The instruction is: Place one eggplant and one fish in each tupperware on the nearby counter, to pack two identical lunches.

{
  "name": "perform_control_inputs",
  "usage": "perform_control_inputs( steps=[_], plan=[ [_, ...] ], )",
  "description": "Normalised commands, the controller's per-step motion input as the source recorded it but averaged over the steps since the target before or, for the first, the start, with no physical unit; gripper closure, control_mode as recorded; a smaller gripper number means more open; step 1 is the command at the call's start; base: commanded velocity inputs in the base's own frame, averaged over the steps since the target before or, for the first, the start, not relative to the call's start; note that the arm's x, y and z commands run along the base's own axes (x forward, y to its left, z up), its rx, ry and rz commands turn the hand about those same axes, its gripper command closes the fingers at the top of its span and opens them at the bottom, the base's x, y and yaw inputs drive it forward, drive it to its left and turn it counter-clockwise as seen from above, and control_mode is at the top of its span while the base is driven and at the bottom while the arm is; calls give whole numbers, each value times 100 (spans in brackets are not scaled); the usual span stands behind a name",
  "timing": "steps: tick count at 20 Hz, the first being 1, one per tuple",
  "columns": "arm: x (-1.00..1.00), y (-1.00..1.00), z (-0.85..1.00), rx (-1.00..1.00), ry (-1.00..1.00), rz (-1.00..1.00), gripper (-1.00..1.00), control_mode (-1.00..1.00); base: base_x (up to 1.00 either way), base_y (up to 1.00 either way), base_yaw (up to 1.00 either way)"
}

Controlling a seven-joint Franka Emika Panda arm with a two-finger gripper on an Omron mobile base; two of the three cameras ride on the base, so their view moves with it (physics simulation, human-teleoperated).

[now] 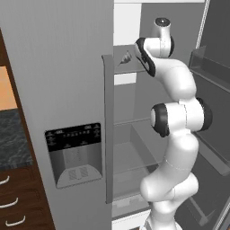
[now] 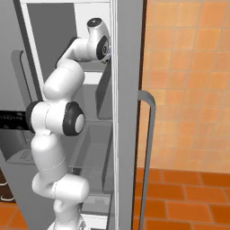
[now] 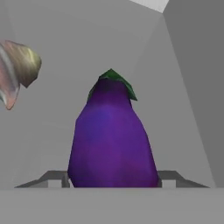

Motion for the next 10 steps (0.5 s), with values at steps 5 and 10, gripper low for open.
perform_control_inputs(
  steps=[5,10],
  plan=[
    [-11,5,0,0,0,1,100,-100,0,0,0],
    [-91,1,7,0,-10,2,100,-100,0,0,0]
  ],
)
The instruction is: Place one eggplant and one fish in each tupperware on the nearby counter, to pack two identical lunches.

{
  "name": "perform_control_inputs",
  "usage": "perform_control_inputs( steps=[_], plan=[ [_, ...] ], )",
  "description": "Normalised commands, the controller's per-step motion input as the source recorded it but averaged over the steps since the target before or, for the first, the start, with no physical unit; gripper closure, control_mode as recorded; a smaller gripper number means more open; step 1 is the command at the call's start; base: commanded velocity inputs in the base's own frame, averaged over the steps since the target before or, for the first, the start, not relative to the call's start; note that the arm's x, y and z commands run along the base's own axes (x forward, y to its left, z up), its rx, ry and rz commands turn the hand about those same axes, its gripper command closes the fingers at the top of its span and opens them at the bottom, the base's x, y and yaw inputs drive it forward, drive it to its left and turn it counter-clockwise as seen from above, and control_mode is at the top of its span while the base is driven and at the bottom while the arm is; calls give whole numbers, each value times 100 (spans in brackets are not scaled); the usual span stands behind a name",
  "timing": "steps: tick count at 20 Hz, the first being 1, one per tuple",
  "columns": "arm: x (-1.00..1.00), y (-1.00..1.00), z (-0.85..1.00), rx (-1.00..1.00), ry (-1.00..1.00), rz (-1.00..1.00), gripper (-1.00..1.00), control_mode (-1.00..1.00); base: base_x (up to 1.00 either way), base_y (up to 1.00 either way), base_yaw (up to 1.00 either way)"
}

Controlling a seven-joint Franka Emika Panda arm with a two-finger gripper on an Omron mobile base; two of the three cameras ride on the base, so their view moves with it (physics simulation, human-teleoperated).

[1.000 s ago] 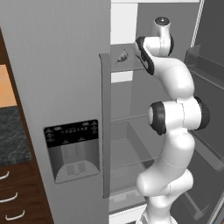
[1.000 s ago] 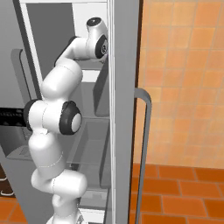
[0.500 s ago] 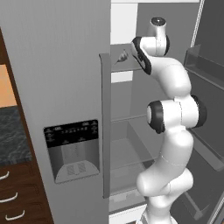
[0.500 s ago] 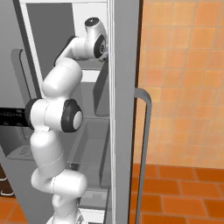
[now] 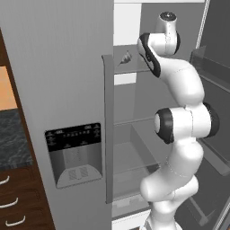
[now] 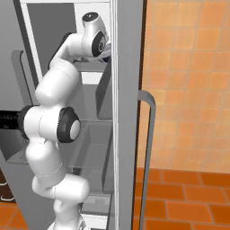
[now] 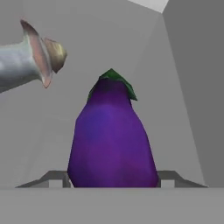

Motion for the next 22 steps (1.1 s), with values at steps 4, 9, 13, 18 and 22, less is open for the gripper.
perform_control_inputs(
  steps=[4,9,13,18,22],
  plan=[
    [-100,1,16,1,-18,0,100,-100,0,0,0],
    [-100,18,2,-1,6,2,100,-100,0,0,0],
    [-100,1,5,-2,21,10,100,-100,0,0,0],
    [-100,19,1,-4,23,15,100,-100,0,0,0],
    [-100,16,-25,0,19,13,100,-100,0,0,0]
  ],
)
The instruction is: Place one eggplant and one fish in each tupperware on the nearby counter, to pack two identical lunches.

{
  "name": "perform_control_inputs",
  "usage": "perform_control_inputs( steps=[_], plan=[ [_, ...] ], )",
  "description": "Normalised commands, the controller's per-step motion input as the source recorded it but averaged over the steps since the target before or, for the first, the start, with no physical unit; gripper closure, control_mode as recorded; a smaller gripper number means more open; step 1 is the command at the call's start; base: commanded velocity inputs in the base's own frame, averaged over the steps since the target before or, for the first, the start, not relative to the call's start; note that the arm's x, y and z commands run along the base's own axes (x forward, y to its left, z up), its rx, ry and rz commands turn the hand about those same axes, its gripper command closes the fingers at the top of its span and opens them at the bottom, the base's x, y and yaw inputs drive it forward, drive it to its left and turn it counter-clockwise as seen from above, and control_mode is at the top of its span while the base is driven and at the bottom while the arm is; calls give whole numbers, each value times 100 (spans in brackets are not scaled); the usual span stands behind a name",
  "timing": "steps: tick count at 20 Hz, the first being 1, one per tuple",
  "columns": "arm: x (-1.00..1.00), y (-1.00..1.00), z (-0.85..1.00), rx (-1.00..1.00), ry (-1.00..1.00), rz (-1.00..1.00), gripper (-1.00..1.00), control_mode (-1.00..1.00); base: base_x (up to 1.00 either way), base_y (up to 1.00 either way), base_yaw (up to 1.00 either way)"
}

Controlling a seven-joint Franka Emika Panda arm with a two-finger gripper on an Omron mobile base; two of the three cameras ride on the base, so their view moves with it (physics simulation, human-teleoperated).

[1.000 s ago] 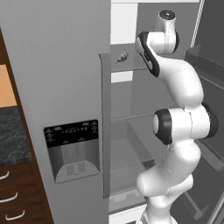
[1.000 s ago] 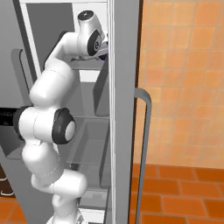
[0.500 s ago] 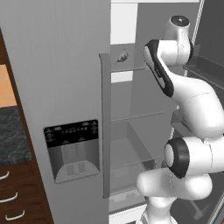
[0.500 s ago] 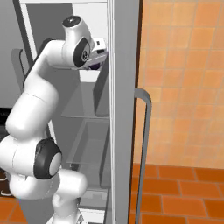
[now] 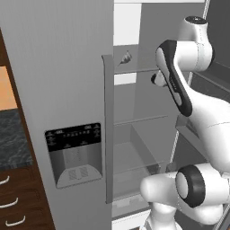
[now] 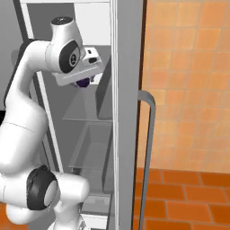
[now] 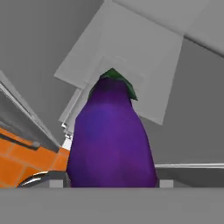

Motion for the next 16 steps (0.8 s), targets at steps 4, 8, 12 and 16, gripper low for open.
perform_control_inputs(
  steps=[4,8,12,16],
  plan=[
    [-100,0,-93,0,13,4,100,-100,0,0,0],
    [-100,6,-100,0,14,2,100,-100,0,0,0],
    [-91,20,-78,0,17,0,100,-100,0,0,0],
    [-65,2,-24,0,12,0,100,-100,0,0,0]
  ],
)
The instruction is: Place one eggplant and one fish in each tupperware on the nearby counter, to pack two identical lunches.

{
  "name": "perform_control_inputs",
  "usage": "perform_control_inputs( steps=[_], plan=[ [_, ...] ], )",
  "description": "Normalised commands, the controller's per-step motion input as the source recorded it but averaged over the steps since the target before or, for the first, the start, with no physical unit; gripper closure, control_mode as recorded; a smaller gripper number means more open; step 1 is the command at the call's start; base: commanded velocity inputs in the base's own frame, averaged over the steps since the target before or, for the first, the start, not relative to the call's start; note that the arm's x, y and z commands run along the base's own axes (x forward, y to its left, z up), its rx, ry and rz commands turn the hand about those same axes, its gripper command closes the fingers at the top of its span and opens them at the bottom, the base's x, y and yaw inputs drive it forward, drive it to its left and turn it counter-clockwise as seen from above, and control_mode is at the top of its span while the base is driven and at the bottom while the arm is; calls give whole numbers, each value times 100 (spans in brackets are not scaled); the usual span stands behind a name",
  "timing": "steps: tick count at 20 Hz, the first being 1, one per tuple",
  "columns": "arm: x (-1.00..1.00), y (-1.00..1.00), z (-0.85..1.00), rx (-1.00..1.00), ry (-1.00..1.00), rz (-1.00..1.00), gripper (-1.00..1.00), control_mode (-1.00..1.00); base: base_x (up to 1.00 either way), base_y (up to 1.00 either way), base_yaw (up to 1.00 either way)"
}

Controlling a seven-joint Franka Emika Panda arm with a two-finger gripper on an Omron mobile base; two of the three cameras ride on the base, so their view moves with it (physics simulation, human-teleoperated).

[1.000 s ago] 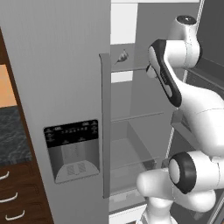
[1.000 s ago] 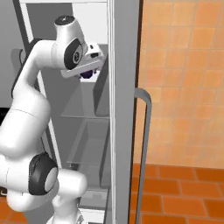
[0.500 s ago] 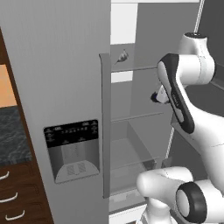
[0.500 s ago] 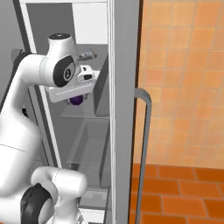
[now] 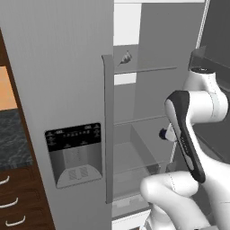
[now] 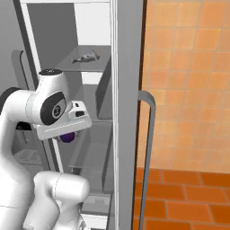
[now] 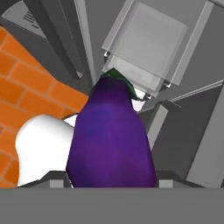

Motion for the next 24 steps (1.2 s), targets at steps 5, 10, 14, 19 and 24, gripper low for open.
perform_control_inputs(
  steps=[5,10,14,19,24],
  plan=[
    [-19,0,0,0,1,0,100,100,-43,0,0],
    [0,0,0,0,0,0,100,100,-60,56,2],
    [0,0,0,0,0,0,100,100,-23,100,13],
    [0,0,0,0,0,0,100,100,-11,100,21],
    [0,0,0,0,0,0,100,100,-2,100,27]
  ],
)
